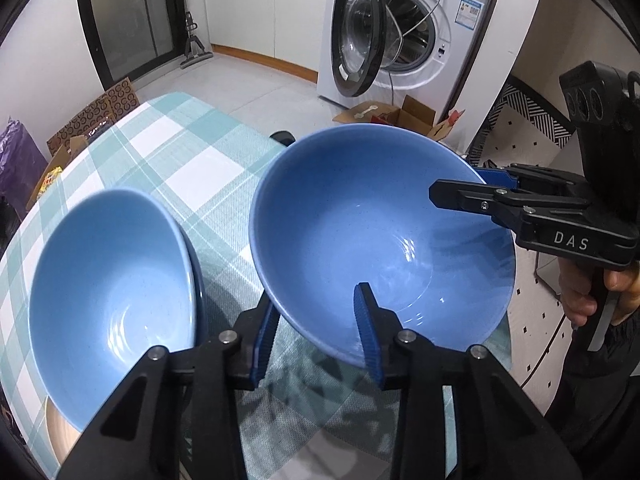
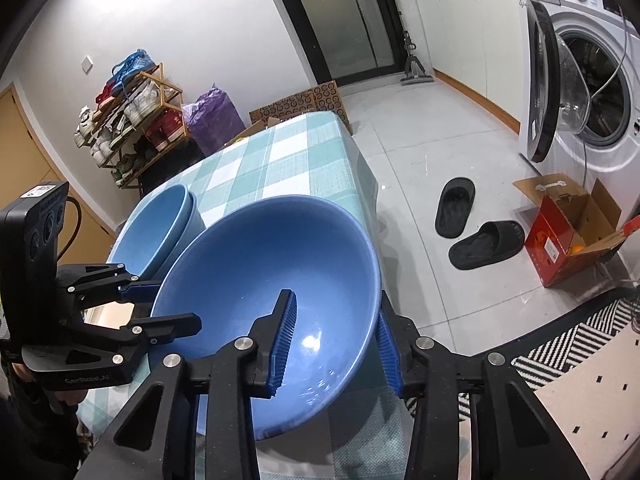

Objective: Organize plates and bowls

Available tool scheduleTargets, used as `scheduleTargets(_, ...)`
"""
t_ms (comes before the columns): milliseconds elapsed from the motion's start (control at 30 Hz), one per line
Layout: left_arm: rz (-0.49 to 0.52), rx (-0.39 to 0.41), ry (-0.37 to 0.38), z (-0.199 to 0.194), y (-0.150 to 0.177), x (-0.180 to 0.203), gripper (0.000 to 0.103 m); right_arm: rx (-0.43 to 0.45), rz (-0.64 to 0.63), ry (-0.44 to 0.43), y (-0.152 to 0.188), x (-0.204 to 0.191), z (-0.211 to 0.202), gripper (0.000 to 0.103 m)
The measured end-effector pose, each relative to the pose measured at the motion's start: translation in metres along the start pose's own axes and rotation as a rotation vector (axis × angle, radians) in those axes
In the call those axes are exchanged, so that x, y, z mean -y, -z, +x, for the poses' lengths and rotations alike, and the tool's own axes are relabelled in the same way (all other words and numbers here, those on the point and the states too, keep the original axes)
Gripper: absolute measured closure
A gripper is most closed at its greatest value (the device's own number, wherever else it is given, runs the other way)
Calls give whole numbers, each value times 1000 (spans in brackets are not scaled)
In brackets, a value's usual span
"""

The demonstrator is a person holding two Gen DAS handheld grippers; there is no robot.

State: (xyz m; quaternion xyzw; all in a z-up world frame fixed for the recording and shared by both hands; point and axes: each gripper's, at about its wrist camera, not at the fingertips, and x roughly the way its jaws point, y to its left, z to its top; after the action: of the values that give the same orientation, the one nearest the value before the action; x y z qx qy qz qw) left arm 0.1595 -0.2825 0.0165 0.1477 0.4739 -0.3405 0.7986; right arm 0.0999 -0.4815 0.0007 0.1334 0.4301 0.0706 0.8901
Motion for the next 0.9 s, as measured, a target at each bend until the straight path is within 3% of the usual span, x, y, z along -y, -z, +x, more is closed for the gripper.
scheduleTargets(900, -24, 111, -34, -20, -25, -3, 66, 124, 82, 21, -13, 1, -30, 63)
